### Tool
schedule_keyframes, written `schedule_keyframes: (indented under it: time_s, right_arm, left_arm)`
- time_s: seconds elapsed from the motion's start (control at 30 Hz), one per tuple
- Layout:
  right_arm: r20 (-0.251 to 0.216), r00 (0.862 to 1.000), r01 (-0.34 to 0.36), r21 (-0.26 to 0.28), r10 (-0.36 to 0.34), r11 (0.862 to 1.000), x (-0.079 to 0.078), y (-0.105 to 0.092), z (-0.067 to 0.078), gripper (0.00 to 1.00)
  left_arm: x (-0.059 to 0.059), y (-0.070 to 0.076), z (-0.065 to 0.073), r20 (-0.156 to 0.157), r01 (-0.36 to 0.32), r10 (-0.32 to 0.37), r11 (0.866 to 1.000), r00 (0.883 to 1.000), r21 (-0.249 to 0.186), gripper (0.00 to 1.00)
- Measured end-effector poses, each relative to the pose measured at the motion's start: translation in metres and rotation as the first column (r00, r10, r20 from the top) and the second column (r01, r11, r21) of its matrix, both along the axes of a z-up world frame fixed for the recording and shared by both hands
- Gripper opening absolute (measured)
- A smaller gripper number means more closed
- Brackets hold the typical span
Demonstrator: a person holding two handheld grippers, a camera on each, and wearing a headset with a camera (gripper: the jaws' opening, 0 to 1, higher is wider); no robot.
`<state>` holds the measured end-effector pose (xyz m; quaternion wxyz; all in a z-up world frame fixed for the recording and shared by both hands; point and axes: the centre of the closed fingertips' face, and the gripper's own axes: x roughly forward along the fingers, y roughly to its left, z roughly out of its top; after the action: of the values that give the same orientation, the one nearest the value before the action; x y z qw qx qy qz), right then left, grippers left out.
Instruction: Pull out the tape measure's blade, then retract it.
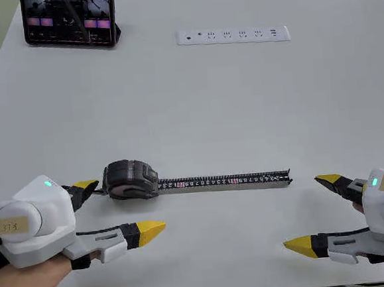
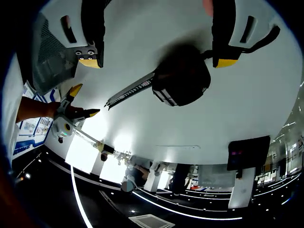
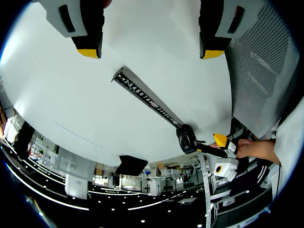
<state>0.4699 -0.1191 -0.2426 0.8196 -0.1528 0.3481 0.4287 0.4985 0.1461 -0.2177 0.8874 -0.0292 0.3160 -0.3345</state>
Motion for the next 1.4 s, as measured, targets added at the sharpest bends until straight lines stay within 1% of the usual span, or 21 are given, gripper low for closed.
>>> schedule_keyframes:
  time_s: [0.03,0.17,0.27,0.4,0.53,0.63,0.67,0.7,0.73,0.8,0.93,1.07,1.2,1.4]
  right_arm:
    - [-0.001,1.000,-0.001,-0.001,0.001,1.000,0.000,0.000,0.000,0.83]
    - [-0.002,1.000,-0.003,-0.004,0.003,1.000,0.001,-0.001,-0.001,0.82]
    - [-0.003,1.000,-0.002,-0.005,0.002,1.000,0.002,-0.001,-0.001,0.82]
    - [-0.003,1.000,-0.004,-0.007,0.004,1.000,0.002,-0.002,-0.001,0.81]
    - [-0.005,1.000,-0.013,-0.016,0.013,1.000,0.003,-0.002,-0.002,0.80]
    - [-0.006,1.000,-0.023,-0.023,0.023,0.999,0.005,-0.003,-0.002,0.77]
    - [-0.006,1.000,-0.028,-0.025,0.028,0.999,0.006,-0.004,-0.002,0.77]
    - [-0.005,1.000,-0.030,-0.026,0.030,0.999,0.007,-0.004,-0.001,0.77]
    - [-0.004,0.999,-0.032,-0.028,0.032,0.999,0.008,-0.004,0.000,0.76]
    - [-0.002,0.999,-0.041,-0.037,0.041,0.998,0.011,-0.006,0.000,0.76]
    - [-0.007,0.998,-0.063,-0.057,0.063,0.996,0.016,-0.007,0.001,0.74]
    - [-0.011,0.996,-0.086,-0.075,0.085,0.993,0.020,-0.008,0.003,0.73]
    - [-0.020,0.993,-0.114,-0.093,0.113,0.989,0.028,-0.011,0.003,0.72]
    - [-0.040,0.986,-0.167,-0.116,0.163,0.979,0.031,-0.011,0.002,0.67]
  left_arm:
    - [0.001,-0.001,0.000,-0.003,-0.004,0.004,1.000,1.000,-0.007,0.92]
    - [0.001,-0.005,-0.001,-0.009,-0.006,0.006,1.000,1.000,-0.008,0.92]
    - [0.002,-0.007,0.000,-0.011,-0.009,0.009,1.000,1.000,-0.020,0.92]
    - [0.003,-0.008,0.000,-0.009,-0.015,0.015,1.000,1.000,-0.021,0.91]
    - [0.005,-0.008,0.000,-0.014,-0.037,0.037,0.999,0.999,-0.032,0.91]
    - [0.007,-0.010,-0.001,-0.013,-0.051,0.051,0.998,0.999,-0.026,0.91]
    - [0.008,-0.010,-0.001,-0.014,-0.064,0.063,0.997,0.998,-0.033,0.91]
    - [0.009,-0.010,0.000,-0.025,-0.091,0.090,0.994,0.996,-0.056,0.91]
    - [0.010,-0.010,0.000,-0.024,-0.092,0.091,0.994,0.996,-0.059,0.91]
    - [0.010,-0.011,-0.001,-0.019,-0.090,0.090,0.995,0.996,-0.045,0.91]
    - [0.012,-0.011,-0.001,-0.019,-0.114,0.114,0.992,0.993,-0.052,0.91]
    - [0.013,-0.011,-0.002,-0.016,-0.129,0.129,0.991,0.992,-0.037,0.90]
    - [0.016,-0.010,-0.004,-0.019,-0.164,0.163,0.986,0.986,-0.027,0.87]
    - [0.019,-0.011,-0.007,-0.017,-0.200,0.200,0.980,0.980,0.002,0.85]
